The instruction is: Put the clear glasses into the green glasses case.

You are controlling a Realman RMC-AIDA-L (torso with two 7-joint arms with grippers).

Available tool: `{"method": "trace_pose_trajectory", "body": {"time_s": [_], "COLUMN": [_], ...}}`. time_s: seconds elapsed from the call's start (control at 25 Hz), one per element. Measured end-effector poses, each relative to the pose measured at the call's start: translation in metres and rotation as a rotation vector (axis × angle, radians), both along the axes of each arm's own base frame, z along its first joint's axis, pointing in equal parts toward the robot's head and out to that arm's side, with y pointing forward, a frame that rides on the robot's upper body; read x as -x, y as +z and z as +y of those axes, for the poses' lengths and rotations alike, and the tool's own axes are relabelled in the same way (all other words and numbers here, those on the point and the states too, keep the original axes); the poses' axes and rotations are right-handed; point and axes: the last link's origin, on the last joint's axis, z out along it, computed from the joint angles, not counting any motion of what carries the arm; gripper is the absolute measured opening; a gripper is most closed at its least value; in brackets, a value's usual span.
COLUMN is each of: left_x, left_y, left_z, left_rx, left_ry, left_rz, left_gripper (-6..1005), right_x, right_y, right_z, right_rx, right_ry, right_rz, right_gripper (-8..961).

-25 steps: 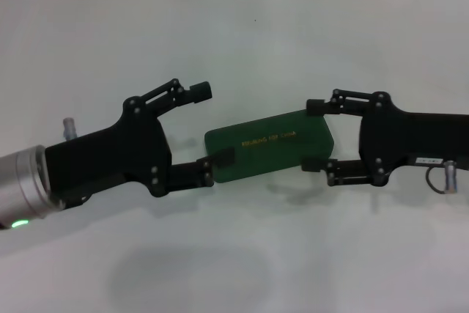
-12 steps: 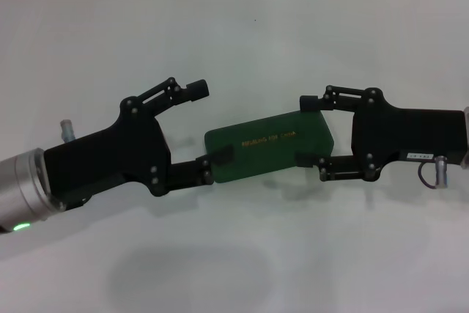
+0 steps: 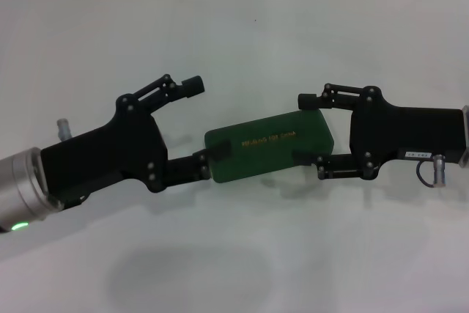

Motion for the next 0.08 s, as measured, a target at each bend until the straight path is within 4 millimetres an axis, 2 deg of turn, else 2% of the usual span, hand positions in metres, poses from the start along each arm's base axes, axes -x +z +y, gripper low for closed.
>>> {"method": "trace_pose_trajectory", "body": {"time_s": [0.08], "left_x": [0.0007], "left_y": [0.0000], "left_z": [-0.0004], "left_rx": [-0.003], "left_ry": [0.005], "left_rz": [-0.002], "left_gripper": [888], "right_x": [0.0000], "right_y": [0.0000], "right_z": [0.0000], "right_rx": [0.000], "right_ry": [0.000], "right_rz": [0.000], "right_gripper": [770]}}
